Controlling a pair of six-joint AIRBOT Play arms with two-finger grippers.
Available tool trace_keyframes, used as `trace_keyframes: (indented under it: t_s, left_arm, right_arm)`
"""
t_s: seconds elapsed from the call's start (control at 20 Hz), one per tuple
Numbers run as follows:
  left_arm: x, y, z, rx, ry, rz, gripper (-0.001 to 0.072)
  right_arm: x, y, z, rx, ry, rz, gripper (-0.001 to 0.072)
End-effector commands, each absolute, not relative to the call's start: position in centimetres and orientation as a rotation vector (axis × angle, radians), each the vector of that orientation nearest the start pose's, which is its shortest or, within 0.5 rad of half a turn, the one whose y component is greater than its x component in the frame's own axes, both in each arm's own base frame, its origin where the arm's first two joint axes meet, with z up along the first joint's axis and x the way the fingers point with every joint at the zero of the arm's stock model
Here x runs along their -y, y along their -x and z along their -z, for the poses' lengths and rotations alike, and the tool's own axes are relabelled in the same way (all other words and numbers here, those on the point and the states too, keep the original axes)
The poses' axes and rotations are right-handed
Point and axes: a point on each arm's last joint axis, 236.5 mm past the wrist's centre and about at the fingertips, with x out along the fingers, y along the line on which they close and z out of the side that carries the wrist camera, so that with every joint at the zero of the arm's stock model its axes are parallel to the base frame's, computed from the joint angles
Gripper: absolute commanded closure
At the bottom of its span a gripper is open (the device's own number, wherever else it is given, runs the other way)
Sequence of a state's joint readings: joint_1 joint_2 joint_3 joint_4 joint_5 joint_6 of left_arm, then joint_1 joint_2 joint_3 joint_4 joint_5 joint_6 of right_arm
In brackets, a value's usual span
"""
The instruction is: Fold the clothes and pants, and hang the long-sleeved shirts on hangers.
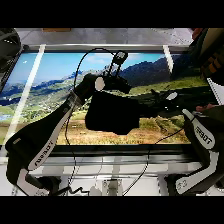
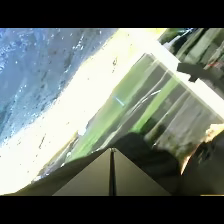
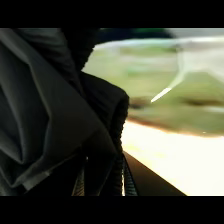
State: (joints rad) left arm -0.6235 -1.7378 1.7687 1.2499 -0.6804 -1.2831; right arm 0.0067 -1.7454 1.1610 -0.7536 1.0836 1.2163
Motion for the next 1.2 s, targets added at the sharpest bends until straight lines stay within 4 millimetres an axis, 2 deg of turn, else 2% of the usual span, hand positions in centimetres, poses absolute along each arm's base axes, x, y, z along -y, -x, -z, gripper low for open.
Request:
trace_keyframes:
  t_s: [0.0,0.1,0.25,0.35,0.45,0.5,0.55,0.6,0.7,0.75,0.85,0.9,0.95,1.05,1.1,1.15]
  left_arm:
    - [39.9,-47.6,-10.3,-0.617,-0.167,0.807,0.0698]
    - [39.8,-47.4,-10.0,-0.632,-0.173,0.810,0.0698]
    - [39.8,-47.1,-9.8,-0.645,-0.178,0.814,0.0698]
    - [39.7,-47.0,-9.6,-0.652,-0.187,0.818,0.0698]
    - [39.7,-47.0,-9.6,-0.651,-0.187,0.818,0.0698]
    - [39.7,-47.0,-9.6,-0.651,-0.187,0.818,0.0698]
    - [39.7,-47.0,-9.6,-0.652,-0.187,0.818,0.0698]
    - [39.7,-47.0,-9.6,-0.652,-0.187,0.818,0.0698]
    - [39.7,-47.0,-9.6,-0.652,-0.187,0.818,0.0698]
    - [39.7,-47.0,-9.6,-0.652,-0.187,0.818,0.0698]
    - [39.7,-47.0,-9.6,-0.652,-0.186,0.818,0.0698]
    - [39.7,-47.0,-9.6,-0.652,-0.186,0.818,0.0698]
    - [39.8,-47.0,-9.6,-0.652,-0.186,0.819,0.0698]
    - [39.8,-47.0,-9.6,-0.652,-0.186,0.819,0.0698]
    - [39.8,-47.0,-9.6,-0.652,-0.186,0.819,0.0698]
    - [39.8,-47.0,-9.6,-0.652,-0.186,0.819,0.0698]
  right_arm:
    - [-18.0,-40.6,11.4,-1.424,-0.587,-0.501,0.0459]
    - [-17.6,-40.8,11.8,-1.416,-0.555,-0.487,0.0460]
    - [-15.7,-41.1,12.1,-1.413,-0.517,-0.460,0.0459]
    - [-13.5,-41.6,11.4,-1.386,-0.486,-0.429,0.0292]
    - [-11.0,-42.6,9.6,-1.330,-0.496,-0.405,0.0289]
    - [-9.7,-42.8,8.6,-1.305,-0.497,-0.403,0.0251]
    - [-8.3,-42.7,7.7,-1.293,-0.501,-0.406,0.0209]
    - [-7.4,-42.3,7.1,-1.294,-0.505,-0.419,0.0199]
    - [-6.9,-40.1,6.9,-1.364,-0.531,-0.483,0.0199]
    - [-7.5,-39.0,6.9,-1.392,-0.546,-0.532,0.0199]
    - [-10.5,-38.3,6.5,-1.382,-0.654,-0.644,0.0196]
    - [-11.9,-38.2,6.7,-1.376,-0.702,-0.666,0.0147]
    - [-13.1,-38.2,7.4,-1.380,-0.727,-0.663,0.0138]
    - [-15.5,-39.1,8.7,-1.365,-0.776,-0.623,0.0135]
    - [-17.0,-39.8,8.8,-1.344,-0.805,-0.622,0.0126]
    - [-18.5,-40.5,8.7,-1.320,-0.839,-0.620,0.0088]
